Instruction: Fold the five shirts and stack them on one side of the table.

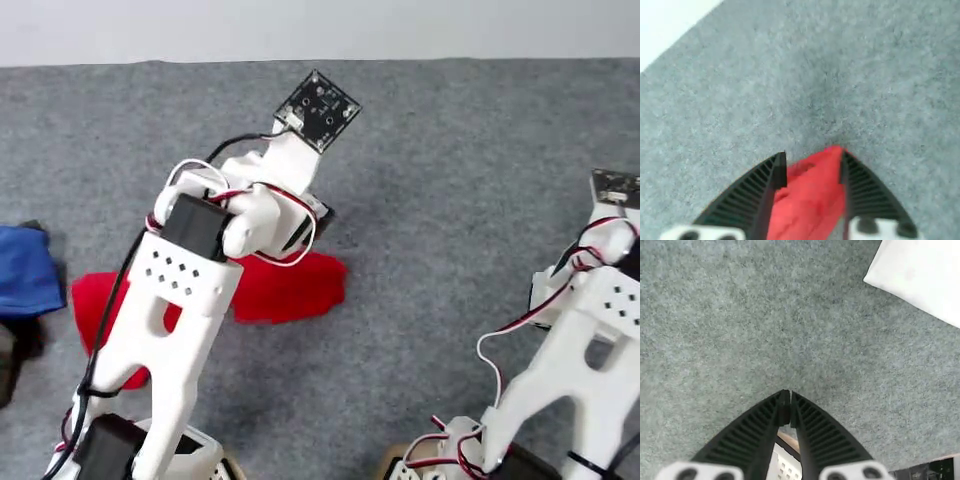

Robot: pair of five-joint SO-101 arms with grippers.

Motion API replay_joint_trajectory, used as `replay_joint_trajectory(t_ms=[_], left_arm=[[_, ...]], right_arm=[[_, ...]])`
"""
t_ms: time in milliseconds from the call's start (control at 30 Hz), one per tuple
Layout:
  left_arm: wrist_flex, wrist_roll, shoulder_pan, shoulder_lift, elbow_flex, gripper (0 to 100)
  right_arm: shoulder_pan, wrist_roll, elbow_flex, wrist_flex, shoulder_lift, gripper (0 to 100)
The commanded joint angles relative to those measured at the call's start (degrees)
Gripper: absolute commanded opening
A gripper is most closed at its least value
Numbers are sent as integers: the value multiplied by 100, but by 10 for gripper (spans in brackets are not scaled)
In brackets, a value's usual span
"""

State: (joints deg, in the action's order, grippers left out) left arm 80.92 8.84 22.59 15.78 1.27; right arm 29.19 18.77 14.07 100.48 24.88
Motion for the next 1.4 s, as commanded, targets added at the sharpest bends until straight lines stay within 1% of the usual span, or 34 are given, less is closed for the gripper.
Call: replay_joint_trajectory(t_ms=[0,100,200,300,400,500,633,700,767,833,900,1033,1200,1267,1367], left_arm=[[387,-44,-9,18,532,235],[756,-35,-193,18,813,239],[932,-26,-738,18,910,237],[1020,-26,-1574,18,910,236],[1055,-26,-2514,-18,892,236],[1020,-18,-3420,-26,822,236],[1020,-9,-4396,-26,620,236],[1020,88,-4809,-26,479,236],[1011,149,-5169,-26,321,235],[1002,149,-5468,-26,198,235],[905,141,-5714,-26,40,235],[598,141,-6119,9,-338,235],[484,141,-6488,9,-514,235],[492,141,-6602,9,-523,235],[492,141,-6725,9,-523,235]], right_arm=[[-505,-26,-44,233,251,10],[-1174,-53,-44,233,224,10],[-1974,-62,-44,207,189,10],[-2800,-62,-44,127,180,10],[-3477,-62,-26,-145,101,11],[-3969,-62,-53,-462,-374,13],[-4778,-141,-281,-567,-1209,14],[-5182,-563,-580,-585,-1569,14],[-5604,-1160,-914,-620,-1930,14],[-6026,-1723,-1187,-655,-2334,14],[-6352,-2127,-1433,-664,-2738,15],[-6791,-2796,-2040,-708,-3521,15],[-7292,-3947,-2831,-690,-4382,18],[-7415,-4273,-3077,-655,-4646,60],[-7459,-4756,-3279,-699,-4901,169]])
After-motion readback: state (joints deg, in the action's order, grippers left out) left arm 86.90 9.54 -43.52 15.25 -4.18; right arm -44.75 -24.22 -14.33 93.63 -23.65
